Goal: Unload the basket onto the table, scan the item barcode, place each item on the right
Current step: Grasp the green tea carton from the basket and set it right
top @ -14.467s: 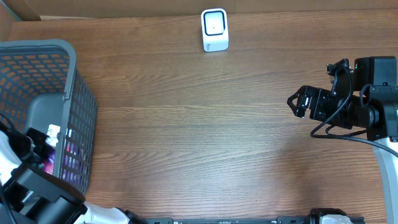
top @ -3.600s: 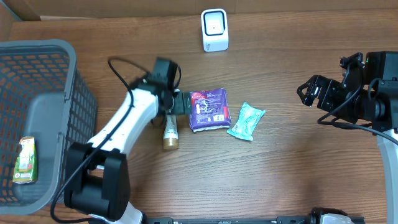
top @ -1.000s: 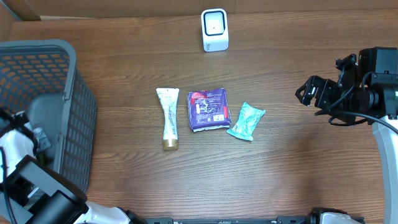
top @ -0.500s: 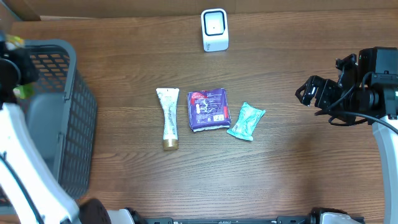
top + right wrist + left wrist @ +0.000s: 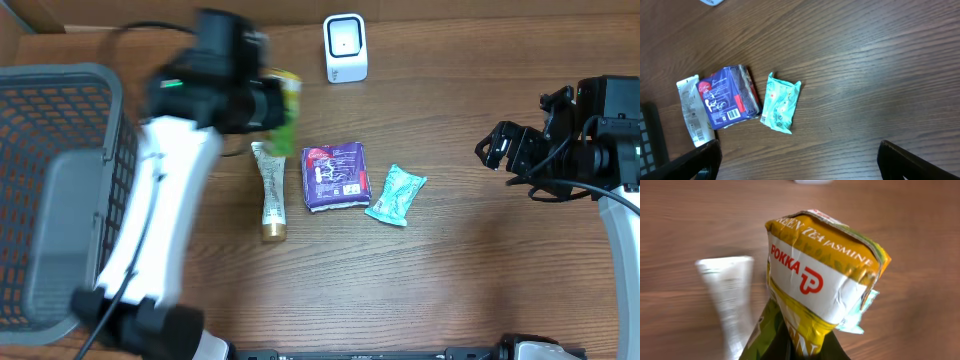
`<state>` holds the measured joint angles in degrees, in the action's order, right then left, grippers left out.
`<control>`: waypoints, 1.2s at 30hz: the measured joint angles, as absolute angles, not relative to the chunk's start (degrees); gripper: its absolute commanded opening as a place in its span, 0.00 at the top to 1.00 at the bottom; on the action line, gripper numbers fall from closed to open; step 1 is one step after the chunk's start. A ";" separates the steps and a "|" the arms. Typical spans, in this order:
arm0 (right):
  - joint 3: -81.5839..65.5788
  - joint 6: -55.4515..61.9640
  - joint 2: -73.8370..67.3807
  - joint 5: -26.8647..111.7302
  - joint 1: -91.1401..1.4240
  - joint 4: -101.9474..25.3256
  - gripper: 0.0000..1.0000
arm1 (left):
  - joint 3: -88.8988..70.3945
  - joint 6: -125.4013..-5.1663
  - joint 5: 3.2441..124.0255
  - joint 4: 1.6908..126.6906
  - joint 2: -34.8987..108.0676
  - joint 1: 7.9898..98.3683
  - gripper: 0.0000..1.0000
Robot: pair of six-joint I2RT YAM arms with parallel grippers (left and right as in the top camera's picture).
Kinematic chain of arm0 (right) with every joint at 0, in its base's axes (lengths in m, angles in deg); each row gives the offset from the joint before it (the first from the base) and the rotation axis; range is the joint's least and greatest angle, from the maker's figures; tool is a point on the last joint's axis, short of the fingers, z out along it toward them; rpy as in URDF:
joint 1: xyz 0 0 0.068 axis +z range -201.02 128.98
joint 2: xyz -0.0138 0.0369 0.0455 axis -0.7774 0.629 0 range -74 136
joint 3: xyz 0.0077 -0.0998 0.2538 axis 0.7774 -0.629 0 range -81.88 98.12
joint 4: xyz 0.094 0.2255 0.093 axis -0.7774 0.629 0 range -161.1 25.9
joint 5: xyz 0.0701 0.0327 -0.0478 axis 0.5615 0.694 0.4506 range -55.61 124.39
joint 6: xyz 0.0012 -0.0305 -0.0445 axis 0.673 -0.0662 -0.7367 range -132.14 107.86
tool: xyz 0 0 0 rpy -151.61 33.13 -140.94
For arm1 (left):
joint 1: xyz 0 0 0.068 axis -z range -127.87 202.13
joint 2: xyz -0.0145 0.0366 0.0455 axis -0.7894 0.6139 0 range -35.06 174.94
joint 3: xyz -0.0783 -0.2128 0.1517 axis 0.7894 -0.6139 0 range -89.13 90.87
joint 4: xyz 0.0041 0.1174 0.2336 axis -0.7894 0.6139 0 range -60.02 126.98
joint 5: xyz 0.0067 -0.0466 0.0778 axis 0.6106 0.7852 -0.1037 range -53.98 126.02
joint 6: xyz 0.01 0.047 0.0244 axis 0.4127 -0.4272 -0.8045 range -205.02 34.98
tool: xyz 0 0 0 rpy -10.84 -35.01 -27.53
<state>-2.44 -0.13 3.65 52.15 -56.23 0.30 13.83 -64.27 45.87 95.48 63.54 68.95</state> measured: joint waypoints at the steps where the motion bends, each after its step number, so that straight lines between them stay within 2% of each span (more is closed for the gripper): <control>1: -2.44 -0.13 3.65 52.15 -56.23 0.32 0.00 | 13.04 -63.09 46.30 93.12 65.71 71.40 0.96; 9: -2.44 -0.13 3.65 52.13 -56.23 0.45 0.00 | 12.45 -55.74 56.49 74.32 84.83 85.65 0.96; 16: -2.44 -0.13 3.65 52.13 -56.23 0.47 0.00 | 12.36 -51.26 61.91 69.80 89.29 89.36 0.95; 17: -2.44 -0.13 3.65 52.13 -56.23 0.41 0.00 | 12.36 -50.83 62.94 68.05 89.29 89.76 0.92; 18: -2.44 -0.13 3.65 52.15 -56.23 0.47 0.00 | 12.36 -50.63 64.03 66.47 89.29 90.04 0.83; 19: -2.44 -0.13 3.65 52.10 -56.23 0.41 0.00 | 12.36 -50.52 65.51 64.73 89.29 90.13 0.64; 22: -2.44 -0.15 3.65 52.13 -56.23 0.43 0.00 | 12.36 -50.26 69.56 61.40 89.29 90.70 0.16; 23: -2.44 -0.15 3.65 52.13 -56.23 0.47 0.00 | 12.36 -50.21 70.61 61.36 89.29 90.78 0.05; 24: -2.44 -0.13 3.65 52.13 -56.23 0.43 0.00 | 12.36 -50.41 71.37 61.67 89.29 90.83 0.00; 31: -2.44 -0.18 3.65 52.15 -56.23 0.45 0.00 | 12.36 -53.05 72.75 65.25 88.92 87.77 0.00; 36: -2.44 -0.13 3.65 52.13 -56.23 -0.14 0.00 | 12.36 -59.33 61.41 73.84 76.81 80.10 0.00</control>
